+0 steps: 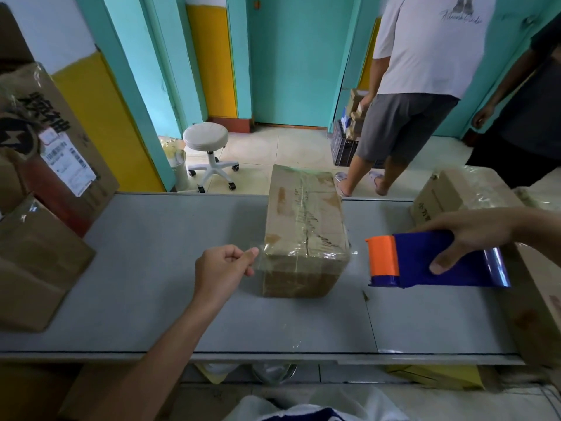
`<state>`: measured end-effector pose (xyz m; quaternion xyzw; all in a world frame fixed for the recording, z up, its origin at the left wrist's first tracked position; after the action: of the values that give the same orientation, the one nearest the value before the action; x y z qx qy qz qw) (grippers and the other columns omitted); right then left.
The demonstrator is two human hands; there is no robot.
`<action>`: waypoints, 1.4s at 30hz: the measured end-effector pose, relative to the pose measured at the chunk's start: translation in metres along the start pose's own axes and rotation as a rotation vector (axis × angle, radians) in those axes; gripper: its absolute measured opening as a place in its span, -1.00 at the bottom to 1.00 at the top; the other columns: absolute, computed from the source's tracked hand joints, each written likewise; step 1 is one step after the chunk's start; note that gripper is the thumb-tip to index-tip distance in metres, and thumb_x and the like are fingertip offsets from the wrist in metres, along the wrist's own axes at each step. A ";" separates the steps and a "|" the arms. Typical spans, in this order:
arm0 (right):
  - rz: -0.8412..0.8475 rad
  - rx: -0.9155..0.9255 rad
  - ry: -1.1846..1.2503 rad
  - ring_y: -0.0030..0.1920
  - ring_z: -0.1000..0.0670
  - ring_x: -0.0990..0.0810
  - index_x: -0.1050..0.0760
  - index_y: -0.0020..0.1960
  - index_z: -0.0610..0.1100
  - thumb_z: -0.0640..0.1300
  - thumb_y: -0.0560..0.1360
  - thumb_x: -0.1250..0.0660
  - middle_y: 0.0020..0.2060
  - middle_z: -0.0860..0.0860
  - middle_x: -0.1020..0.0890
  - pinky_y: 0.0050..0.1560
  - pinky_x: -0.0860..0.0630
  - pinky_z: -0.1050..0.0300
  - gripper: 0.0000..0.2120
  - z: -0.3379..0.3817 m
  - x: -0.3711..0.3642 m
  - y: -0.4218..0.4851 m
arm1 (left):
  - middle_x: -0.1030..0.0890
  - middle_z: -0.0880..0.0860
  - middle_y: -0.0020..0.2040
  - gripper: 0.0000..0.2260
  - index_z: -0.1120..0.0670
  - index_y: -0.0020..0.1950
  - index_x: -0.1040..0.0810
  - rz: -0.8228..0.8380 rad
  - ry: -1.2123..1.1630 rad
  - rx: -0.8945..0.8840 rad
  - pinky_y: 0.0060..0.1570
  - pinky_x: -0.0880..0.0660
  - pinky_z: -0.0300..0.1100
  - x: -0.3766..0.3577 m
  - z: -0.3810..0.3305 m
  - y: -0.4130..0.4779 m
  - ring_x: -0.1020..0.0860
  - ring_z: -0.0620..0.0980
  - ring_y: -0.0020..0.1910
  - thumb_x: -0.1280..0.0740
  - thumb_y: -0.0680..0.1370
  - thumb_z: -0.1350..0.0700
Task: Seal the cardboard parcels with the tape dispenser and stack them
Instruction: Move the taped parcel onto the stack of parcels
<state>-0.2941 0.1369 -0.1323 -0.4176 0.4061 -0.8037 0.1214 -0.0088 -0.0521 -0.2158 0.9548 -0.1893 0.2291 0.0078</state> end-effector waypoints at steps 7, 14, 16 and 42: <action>0.019 -0.027 0.016 -0.06 0.10 -0.64 -0.45 0.11 0.03 -0.09 0.42 -0.42 -0.05 0.11 -0.65 -0.10 -0.53 0.34 -0.71 0.000 -0.006 0.024 | -0.65 -0.02 -0.40 -0.62 0.08 -0.39 -0.62 0.176 0.143 0.178 -0.16 -0.48 -0.18 -0.010 0.027 0.009 -0.58 -0.06 -0.33 -0.33 0.48 -0.16; 0.029 0.047 0.055 -0.08 0.09 -0.64 -0.43 0.06 0.10 -0.15 0.44 -0.40 -0.03 0.08 -0.64 -0.16 -0.54 0.36 -0.72 -0.005 -0.007 0.034 | -0.51 0.11 0.29 -0.69 0.11 0.23 -0.56 -0.091 0.385 -0.417 0.20 -0.27 -0.22 0.008 -0.043 0.006 -0.42 0.05 0.29 -0.18 0.57 0.03; 0.033 0.087 0.073 -0.06 0.04 -0.65 -0.44 0.07 0.09 -0.17 0.43 -0.41 -0.03 0.04 -0.65 -0.12 -0.57 0.29 -0.70 -0.003 -0.008 0.036 | -0.43 0.10 0.37 -0.62 0.09 0.30 -0.50 0.001 0.432 -0.740 0.28 -0.15 -0.18 -0.026 -0.079 -0.010 -0.32 0.02 0.35 -0.13 0.55 0.00; 0.051 0.311 0.235 -0.08 0.19 -0.61 -0.41 0.31 0.09 0.10 0.30 -0.41 -0.02 0.15 -0.64 -0.04 -0.52 0.32 -0.42 -0.029 -0.043 0.103 | -0.36 0.01 0.42 -0.50 -0.10 0.42 -0.32 0.322 1.045 -0.802 0.36 -0.10 0.15 -0.108 -0.054 -0.002 -0.28 0.07 0.43 0.20 0.62 -0.19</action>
<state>-0.3047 0.1101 -0.2446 -0.2867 0.2990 -0.8966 0.1563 -0.1201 -0.0063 -0.2150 0.6016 -0.3709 0.5710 0.4177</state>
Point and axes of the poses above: each hand's wrist, its own y-axis towards the middle knuckle, its own x-axis out of the back of the hand, z = x × y, the point moved 6 cm from there along y, towards the middle knuckle
